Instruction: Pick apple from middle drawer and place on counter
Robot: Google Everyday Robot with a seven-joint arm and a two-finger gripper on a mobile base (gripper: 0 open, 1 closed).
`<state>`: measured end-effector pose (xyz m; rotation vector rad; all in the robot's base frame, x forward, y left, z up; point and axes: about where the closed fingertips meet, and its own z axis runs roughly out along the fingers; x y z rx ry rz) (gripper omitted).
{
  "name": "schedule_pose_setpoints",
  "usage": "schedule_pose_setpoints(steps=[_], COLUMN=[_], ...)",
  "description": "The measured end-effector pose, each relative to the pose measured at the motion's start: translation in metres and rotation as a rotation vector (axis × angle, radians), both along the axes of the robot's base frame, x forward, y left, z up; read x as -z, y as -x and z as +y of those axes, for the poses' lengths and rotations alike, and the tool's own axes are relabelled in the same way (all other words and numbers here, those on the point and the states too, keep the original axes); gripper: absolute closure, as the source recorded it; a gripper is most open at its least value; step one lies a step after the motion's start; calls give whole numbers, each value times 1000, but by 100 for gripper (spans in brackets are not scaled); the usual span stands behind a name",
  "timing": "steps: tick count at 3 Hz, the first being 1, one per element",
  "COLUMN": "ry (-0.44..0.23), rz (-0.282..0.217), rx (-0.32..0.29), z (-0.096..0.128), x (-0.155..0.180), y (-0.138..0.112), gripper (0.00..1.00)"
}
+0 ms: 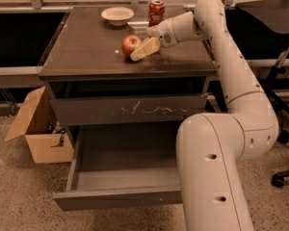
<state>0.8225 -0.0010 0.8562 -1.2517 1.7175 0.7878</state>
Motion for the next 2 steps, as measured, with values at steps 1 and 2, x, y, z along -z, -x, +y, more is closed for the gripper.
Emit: schedule_pose_setpoints(steps=[1,2], ry=[-10,-44], rz=[-34,-84], rx=[51,118], z=[-23,-51], x=[-15,-34], y=[-4,-3], gripper=[0,0])
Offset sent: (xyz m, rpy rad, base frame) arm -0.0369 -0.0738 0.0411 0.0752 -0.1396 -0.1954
